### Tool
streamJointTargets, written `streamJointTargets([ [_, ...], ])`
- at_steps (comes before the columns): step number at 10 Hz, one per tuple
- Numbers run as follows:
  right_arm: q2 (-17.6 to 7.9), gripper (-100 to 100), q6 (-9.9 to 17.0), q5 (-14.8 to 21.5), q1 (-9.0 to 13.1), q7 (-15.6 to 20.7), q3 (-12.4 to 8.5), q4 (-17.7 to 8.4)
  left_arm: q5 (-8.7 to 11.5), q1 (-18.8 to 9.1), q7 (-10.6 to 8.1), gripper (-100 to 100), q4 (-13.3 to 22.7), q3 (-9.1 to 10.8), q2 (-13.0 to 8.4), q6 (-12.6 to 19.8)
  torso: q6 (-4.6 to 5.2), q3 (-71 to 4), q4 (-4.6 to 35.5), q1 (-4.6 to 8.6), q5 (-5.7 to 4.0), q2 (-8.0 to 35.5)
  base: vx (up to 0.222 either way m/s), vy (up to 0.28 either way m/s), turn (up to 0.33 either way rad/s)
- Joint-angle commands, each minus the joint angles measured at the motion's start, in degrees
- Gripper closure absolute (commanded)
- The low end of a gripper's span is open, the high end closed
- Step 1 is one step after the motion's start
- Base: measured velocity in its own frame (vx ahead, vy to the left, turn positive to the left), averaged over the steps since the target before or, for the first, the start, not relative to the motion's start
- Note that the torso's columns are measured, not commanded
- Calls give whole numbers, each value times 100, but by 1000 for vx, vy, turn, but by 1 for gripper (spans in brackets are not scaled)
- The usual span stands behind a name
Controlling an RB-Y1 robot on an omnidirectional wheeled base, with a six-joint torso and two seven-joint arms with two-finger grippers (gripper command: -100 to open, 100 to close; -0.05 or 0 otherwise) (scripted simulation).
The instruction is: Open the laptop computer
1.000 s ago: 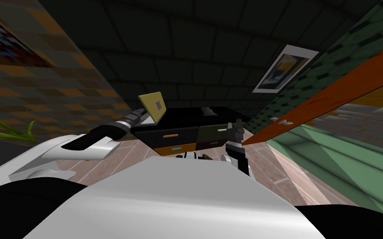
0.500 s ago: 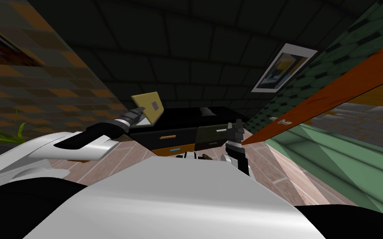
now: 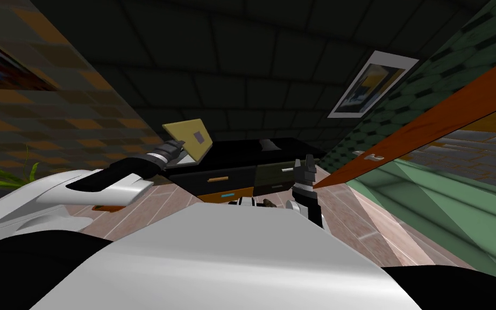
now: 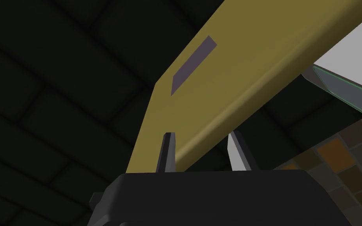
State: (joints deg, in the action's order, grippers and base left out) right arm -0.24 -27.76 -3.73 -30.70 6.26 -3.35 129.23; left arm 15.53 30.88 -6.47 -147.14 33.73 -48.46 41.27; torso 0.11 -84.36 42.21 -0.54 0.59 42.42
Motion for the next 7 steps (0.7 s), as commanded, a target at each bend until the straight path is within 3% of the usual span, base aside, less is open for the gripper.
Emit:
streamJointTargets([
  [1, 0, 0, 0, 0, 0, 0, 0, 0, 236, -164, -328, 100, 124, -69, 214, -28, 1, -11, -11, 10, -7, -19, -42, 40, -18],
  [6, 0, 0, 0, 0, -1, 0, 0, 0, 597, -495, -772, 100, 378, -100, 534, -93, -9, -24, 12, 62, -66, -15, -36, 41, -7],
  [7, 0, 0, 0, 0, 0, 0, 0, 0, 552, -441, -701, 100, 356, -105, 495, -80, -11, -16, 17, 62, -67, -4, -9, 26, -4],
])
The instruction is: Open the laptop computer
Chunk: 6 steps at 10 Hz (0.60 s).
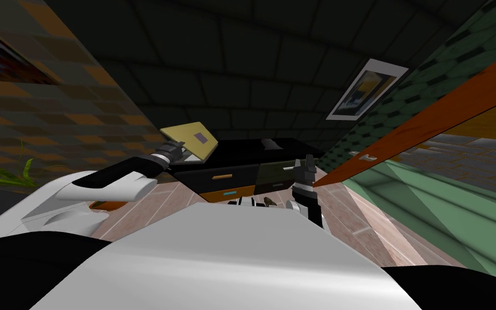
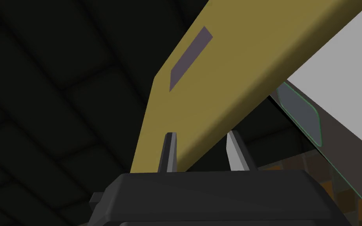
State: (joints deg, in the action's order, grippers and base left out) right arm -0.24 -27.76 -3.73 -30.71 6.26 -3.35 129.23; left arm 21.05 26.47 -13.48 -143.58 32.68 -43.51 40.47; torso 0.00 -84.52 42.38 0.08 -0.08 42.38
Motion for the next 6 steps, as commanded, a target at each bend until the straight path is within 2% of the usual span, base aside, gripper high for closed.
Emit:
streamJointTargets([
  [1, 0, 0, 0, 0, 0, 0, 0, 0, 114, -135, -157, 100, 194, -65, 187, -109, -1, 2, 0, 10, -2, 2, -23, 34, -1],
  [4, 0, 0, 0, 0, 1, 0, 0, 0, 273, -333, -365, 100, 470, -155, 458, -276, -1, 5, 0, -1, 3, 7, -48, 35, -11],
  [5, 0, 0, 0, 0, 0, 0, 0, 0, 380, -466, -503, 100, 654, -216, 638, -387, -1, 2, 0, 3, 1, 2, -47, 38, -7],
  [6, 0, 0, 0, 0, 1, 0, 0, 0, 433, -532, -572, 100, 746, -246, 729, -443, 0, 1, -3, -2, 4, -1, -62, 44, -14],
])
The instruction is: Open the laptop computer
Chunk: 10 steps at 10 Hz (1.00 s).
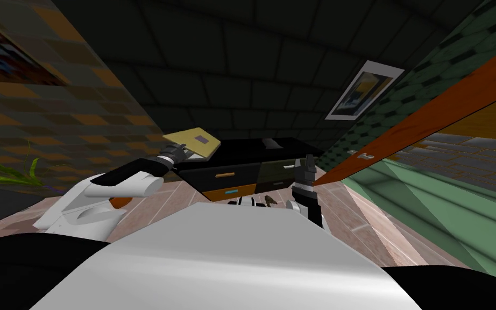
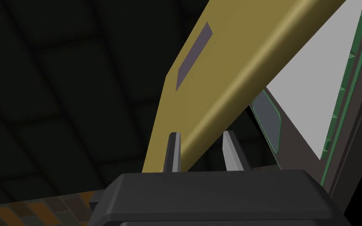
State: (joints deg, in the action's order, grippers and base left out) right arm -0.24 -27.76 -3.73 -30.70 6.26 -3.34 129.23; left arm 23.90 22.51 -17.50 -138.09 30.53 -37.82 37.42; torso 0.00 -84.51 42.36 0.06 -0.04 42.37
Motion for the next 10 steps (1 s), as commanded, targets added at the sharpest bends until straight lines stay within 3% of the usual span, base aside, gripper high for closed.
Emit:
streamJointTargets([
  [1, 0, 0, 0, 0, 0, 0, 0, 0, 201, -202, -239, 100, 289, -61, 249, -193, -2, 1, 2, -4, 0, 4, -49, 41, -6],
  [2, 0, 0, 0, 0, 0, 0, 0, 0, 162, -156, -178, 100, 244, -56, 189, -147, -3, -1, 3, -2, -3, 1, -17, 19, -2],
  [3, 0, 0, 0, 0, -1, 0, 0, 0, 170, -340, -257, 100, 549, -27, 285, -238, -1, -6, 1, 9, -7, -6, -55, 6, -136],
  [4, 0, 0, 0, 0, 1, 0, 1, 0, 295, -166, -355, -100, 177, 130, 141, -2, 7, -4, -1, 12, -6, -2, -9, 15, -1],
  [10, 0, 0, 0, 0, -2, 0, 0, 0, 721, 96, -824, -100, -631, 719, -235, 645, 1, -2, -5, -4, 3, -4, 71, 20, 59],
])
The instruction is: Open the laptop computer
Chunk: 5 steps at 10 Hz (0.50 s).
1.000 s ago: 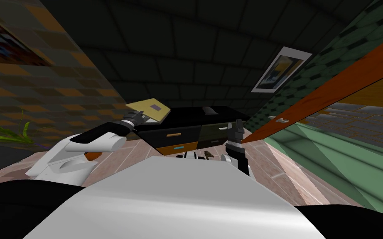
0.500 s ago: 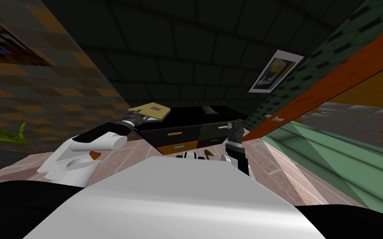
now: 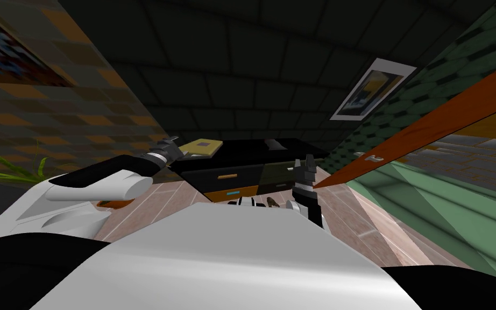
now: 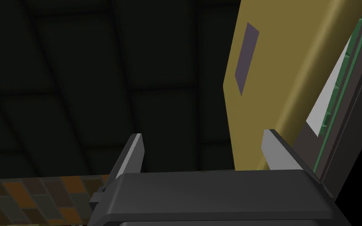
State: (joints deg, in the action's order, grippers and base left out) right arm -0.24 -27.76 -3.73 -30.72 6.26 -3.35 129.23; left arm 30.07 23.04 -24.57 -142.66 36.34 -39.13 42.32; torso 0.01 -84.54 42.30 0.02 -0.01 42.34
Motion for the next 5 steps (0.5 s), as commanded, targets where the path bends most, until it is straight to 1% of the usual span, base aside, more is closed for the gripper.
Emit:
streamJointTargets([
  [1, 0, 0, 0, 0, 0, 0, 0, 0, 165, 80, -185, -100, -290, 222, -158, 247, 0, 3, 1, 0, 0, 4, 43, 16, 39],
  [2, 0, 0, 0, 0, 0, 0, 0, 0, 126, 60, -129, -100, -209, 165, -121, 167, -1, 3, 1, -1, 0, 4, 19, 7, 8],
  [3, 0, 0, 0, 0, 1, 0, 0, 0, 137, 65, -145, 0, -222, 179, -129, 188, 0, 3, 1, 0, 1, 5, 0, 0, 0],
  [5, 0, 0, 0, 0, 1, 0, 0, 0, 136, 64, -144, 0, -220, 177, -128, 186, -1, 0, 0, -1, 0, 0, 0, 0, 0],
])
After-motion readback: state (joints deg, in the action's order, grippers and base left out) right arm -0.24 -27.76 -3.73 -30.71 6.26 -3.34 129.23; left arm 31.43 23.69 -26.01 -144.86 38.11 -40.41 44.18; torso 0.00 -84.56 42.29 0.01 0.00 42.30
